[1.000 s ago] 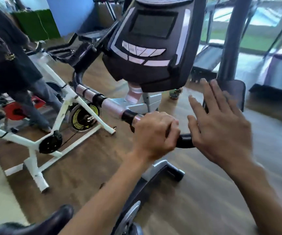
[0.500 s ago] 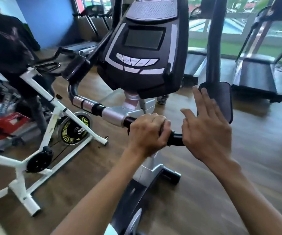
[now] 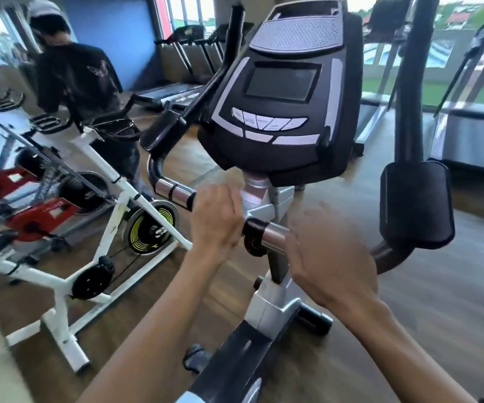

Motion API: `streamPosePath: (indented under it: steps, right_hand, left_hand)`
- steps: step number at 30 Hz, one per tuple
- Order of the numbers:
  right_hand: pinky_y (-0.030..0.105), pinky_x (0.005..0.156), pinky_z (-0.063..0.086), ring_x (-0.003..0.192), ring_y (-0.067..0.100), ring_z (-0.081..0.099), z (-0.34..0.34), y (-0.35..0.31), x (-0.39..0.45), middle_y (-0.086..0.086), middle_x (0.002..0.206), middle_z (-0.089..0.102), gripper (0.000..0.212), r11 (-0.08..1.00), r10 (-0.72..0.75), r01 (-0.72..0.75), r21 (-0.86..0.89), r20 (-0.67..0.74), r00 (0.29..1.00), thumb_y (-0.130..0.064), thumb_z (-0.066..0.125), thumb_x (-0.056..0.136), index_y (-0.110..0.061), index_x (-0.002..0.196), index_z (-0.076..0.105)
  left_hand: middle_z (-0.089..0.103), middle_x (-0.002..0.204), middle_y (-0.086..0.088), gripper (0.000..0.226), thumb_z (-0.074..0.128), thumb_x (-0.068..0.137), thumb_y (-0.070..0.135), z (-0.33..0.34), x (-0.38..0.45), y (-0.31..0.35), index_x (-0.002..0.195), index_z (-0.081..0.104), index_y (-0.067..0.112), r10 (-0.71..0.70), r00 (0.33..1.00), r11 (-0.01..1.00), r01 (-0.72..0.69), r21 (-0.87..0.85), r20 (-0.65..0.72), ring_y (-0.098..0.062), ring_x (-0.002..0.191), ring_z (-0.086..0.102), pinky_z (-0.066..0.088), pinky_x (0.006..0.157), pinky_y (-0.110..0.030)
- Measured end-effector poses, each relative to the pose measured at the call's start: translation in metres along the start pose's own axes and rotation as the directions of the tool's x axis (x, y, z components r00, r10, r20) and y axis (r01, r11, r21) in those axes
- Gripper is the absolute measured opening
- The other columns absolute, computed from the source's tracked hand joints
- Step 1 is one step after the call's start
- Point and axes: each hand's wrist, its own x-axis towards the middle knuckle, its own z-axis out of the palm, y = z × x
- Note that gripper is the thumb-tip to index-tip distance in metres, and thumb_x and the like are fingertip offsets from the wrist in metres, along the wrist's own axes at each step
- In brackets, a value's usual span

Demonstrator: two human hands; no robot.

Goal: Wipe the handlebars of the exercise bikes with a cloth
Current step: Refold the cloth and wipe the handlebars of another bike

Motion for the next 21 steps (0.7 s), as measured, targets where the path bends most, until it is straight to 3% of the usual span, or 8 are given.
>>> streamPosePath:
  steps: [3, 5, 7, 9, 12, 13, 15, 21]
  right_hand:
    - [0.047, 0.101, 0.047, 0.137, 0.028, 0.047, 0.003, -0.003, 0.0, 0.006, 0.132, 0.062, 0.049, 1.0, 0.012, -0.012, -0.025, -0.006, 1.0, -0.041, 0.024, 0.101, -0.019, 0.109, 0.067]
    - [0.044, 0.097, 0.048, 0.133, 0.026, 0.048, 0.004, -0.004, -0.001, 0.004, 0.13, 0.063, 0.048, 1.0, 0.019, -0.02, -0.019, -0.012, 1.0, -0.042, 0.026, 0.101, -0.021, 0.108, 0.068]
    - [0.042, 0.093, 0.049, 0.13, 0.024, 0.049, 0.004, -0.004, -0.002, 0.002, 0.128, 0.063, 0.047, 1.0, 0.016, -0.017, -0.026, -0.023, 1.0, -0.042, 0.026, 0.102, -0.022, 0.108, 0.068]
    - [0.041, 0.087, 0.048, 0.126, 0.024, 0.05, 0.004, -0.005, -0.002, 0.002, 0.123, 0.063, 0.047, 0.999, 0.019, -0.02, -0.029, -0.032, 0.999, -0.042, 0.024, 0.102, -0.021, 0.105, 0.067]
    - [0.041, 0.081, 0.051, 0.125, 0.025, 0.049, 0.005, -0.005, -0.001, 0.003, 0.125, 0.061, 0.046, 0.999, 0.021, -0.022, -0.034, -0.021, 1.0, -0.04, 0.023, 0.104, -0.02, 0.104, 0.065]
    - [0.041, 0.081, 0.051, 0.128, 0.026, 0.049, 0.006, -0.005, -0.001, 0.004, 0.128, 0.06, 0.046, 0.999, 0.018, -0.019, -0.034, -0.024, 1.0, -0.039, 0.024, 0.104, -0.019, 0.105, 0.066]
    - [0.04, 0.081, 0.053, 0.131, 0.026, 0.047, 0.007, -0.002, -0.002, 0.005, 0.131, 0.059, 0.045, 0.999, -0.002, 0.001, -0.045, -0.021, 1.0, -0.039, 0.025, 0.105, -0.019, 0.108, 0.065]
    - [0.037, 0.078, 0.052, 0.125, 0.023, 0.051, 0.006, 0.0, -0.003, 0.001, 0.124, 0.06, 0.043, 0.999, -0.003, 0.002, -0.045, -0.032, 0.999, -0.039, 0.025, 0.105, -0.021, 0.106, 0.065]
  left_hand:
    - [0.061, 0.093, -0.012, 0.044, 0.023, 0.095, 0.038, 0.0, -0.008, 0.014, 0.091, 0.058, 0.011, 0.106, 0.974, 0.994, -0.112, 0.019, 0.202, -0.031, 0.089, 0.053, 0.038, 0.084, -0.042]
    - [0.058, 0.113, -0.015, 0.063, 0.01, 0.087, 0.045, -0.012, 0.009, 0.008, 0.107, 0.059, 0.009, 0.136, 0.922, 0.989, -0.15, 0.011, 0.364, -0.034, 0.108, 0.051, 0.036, 0.091, -0.042]
    - [0.048, 0.134, -0.016, 0.062, 0.022, 0.094, 0.05, -0.018, 0.012, -0.004, 0.128, 0.05, 0.006, 0.129, 0.906, 0.991, -0.129, -0.028, 0.403, -0.033, 0.128, 0.041, 0.034, 0.108, -0.044]
    - [0.051, 0.129, -0.014, 0.058, 0.04, 0.097, 0.055, -0.017, 0.003, -0.014, 0.125, 0.05, 0.005, 0.079, 0.94, 0.997, -0.08, -0.011, 0.332, -0.03, 0.127, 0.041, 0.031, 0.114, -0.047]
    - [0.063, 0.113, -0.012, 0.047, 0.041, 0.099, 0.051, -0.007, 0.019, -0.002, 0.106, 0.062, 0.01, 0.014, 0.905, 0.986, -0.082, 0.144, 0.425, -0.032, 0.116, 0.052, 0.029, 0.114, -0.051]
    - [0.065, 0.114, -0.012, 0.035, 0.041, 0.1, 0.041, -0.005, 0.032, 0.006, 0.105, 0.062, 0.013, 0.028, 0.852, 0.965, -0.159, 0.207, 0.523, -0.032, 0.115, 0.054, 0.031, 0.113, -0.053]
    - [0.064, 0.123, -0.014, 0.017, 0.041, 0.101, 0.021, -0.001, 0.053, 0.019, 0.107, 0.057, 0.017, -0.015, 0.76, 0.979, -0.121, 0.163, 0.65, -0.034, 0.114, 0.056, 0.041, 0.105, -0.05]
    - [0.053, 0.144, -0.021, 0.041, 0.028, 0.112, 0.023, -0.002, 0.069, 0.025, 0.141, 0.049, 0.003, -0.098, 0.7, 0.983, -0.041, 0.176, 0.708, -0.035, 0.129, 0.05, 0.035, 0.096, -0.032]
